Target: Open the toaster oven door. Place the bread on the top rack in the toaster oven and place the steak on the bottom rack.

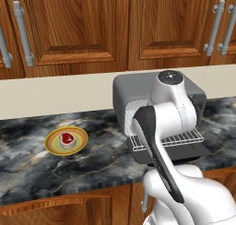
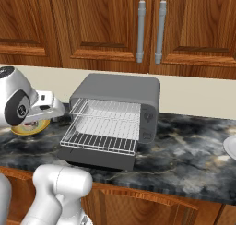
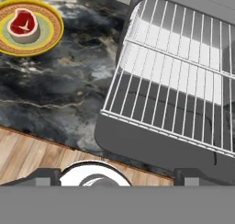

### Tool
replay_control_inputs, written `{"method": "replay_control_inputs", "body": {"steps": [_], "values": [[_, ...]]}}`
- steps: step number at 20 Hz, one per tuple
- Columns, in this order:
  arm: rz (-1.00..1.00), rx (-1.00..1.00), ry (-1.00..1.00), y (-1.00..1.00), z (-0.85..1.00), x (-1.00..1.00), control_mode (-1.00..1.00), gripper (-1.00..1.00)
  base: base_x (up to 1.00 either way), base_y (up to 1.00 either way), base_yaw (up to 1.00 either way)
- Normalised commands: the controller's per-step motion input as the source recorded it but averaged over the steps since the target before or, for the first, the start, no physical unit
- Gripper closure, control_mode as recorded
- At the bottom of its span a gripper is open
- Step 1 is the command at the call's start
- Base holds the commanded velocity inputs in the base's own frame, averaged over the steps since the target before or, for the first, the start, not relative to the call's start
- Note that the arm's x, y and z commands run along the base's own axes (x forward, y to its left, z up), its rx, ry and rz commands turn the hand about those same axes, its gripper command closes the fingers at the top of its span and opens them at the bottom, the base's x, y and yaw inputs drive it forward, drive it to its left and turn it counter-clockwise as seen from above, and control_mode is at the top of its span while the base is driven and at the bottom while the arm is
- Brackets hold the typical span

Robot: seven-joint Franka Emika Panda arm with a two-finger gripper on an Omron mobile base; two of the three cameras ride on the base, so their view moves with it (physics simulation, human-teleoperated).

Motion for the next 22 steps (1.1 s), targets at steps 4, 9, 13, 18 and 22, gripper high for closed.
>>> {"method": "replay_control_inputs", "body": {"steps": [4, 9, 13, 18, 22], "values": [[-0.04, 0.00, 0.00, 0.66, 0.00, 0.00, -1.00, -1.00, 0.00, 0.00, 0.00], [-0.05, 0.03, 0.01, 0.73, 0.00, 0.02, -1.00, -1.00, 0.00, 0.00, 0.00], [-0.10, 0.08, 0.01, 0.75, 0.00, 0.02, -1.00, -1.00, 0.00, 0.00, 0.00], [-0.07, 0.11, 0.05, 0.69, -0.11, 0.16, -1.00, -1.00, 0.00, 0.00, 0.00], [-0.03, 0.04, 0.01, 0.66, -0.23, 0.29, -1.00, -1.00, 0.00, 0.00, 0.00]]}}
